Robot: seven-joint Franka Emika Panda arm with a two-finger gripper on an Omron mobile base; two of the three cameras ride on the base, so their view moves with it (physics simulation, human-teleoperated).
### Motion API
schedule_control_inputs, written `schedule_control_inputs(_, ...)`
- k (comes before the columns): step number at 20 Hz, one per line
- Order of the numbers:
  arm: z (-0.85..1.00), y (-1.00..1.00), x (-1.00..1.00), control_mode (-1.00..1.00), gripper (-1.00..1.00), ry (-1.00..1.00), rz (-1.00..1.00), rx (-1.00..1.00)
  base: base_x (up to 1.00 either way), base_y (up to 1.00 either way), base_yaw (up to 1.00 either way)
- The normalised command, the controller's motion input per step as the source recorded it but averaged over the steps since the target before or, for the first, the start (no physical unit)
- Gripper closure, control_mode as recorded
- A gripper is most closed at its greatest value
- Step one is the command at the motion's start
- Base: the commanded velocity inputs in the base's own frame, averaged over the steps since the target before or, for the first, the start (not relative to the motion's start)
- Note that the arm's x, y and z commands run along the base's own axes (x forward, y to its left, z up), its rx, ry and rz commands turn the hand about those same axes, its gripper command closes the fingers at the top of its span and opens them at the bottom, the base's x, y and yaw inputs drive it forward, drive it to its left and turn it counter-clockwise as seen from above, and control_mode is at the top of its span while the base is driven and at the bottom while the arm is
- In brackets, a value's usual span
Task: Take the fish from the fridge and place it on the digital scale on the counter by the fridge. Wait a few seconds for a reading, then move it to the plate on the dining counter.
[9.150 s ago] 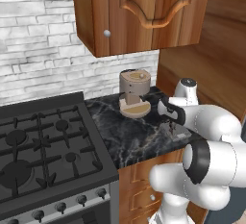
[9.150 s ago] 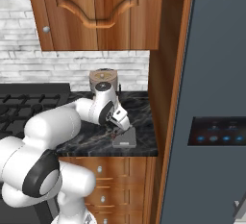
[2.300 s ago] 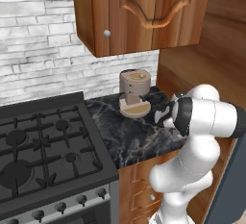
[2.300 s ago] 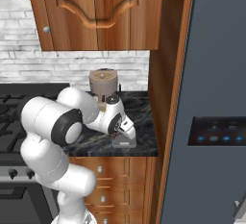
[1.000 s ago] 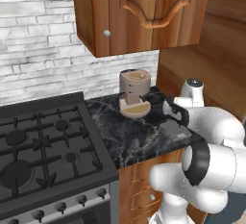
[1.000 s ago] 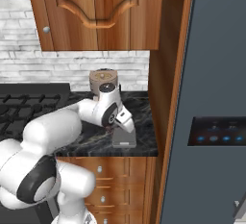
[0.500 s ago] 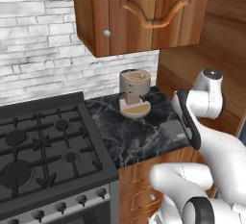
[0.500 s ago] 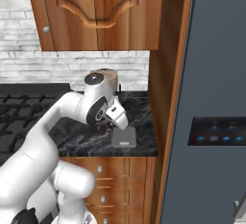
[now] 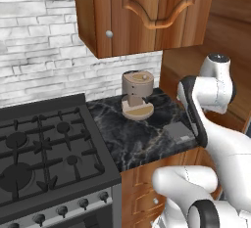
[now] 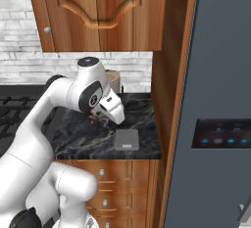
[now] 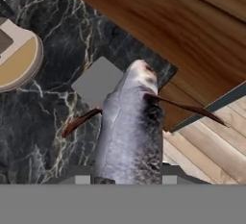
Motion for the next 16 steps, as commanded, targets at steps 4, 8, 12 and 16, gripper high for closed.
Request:
schedule_control_inputs(4,0.00,0.17,-0.05,1.00,1.00,0.03,-0.04,0.00,-0.21,0.25,-0.12)
schedule_control_inputs(8,0.00,0.00,0.00,1.00,1.00,0.00,0.00,0.00,-0.69,0.41,-0.63)
schedule_control_inputs(12,0.00,0.00,0.00,1.00,1.00,0.00,0.00,0.00,-0.80,0.12,-0.84)
schedule_control_inputs(16,0.00,0.00,0.00,1.00,1.00,0.00,0.00,0.00,-0.91,0.06,-0.81)
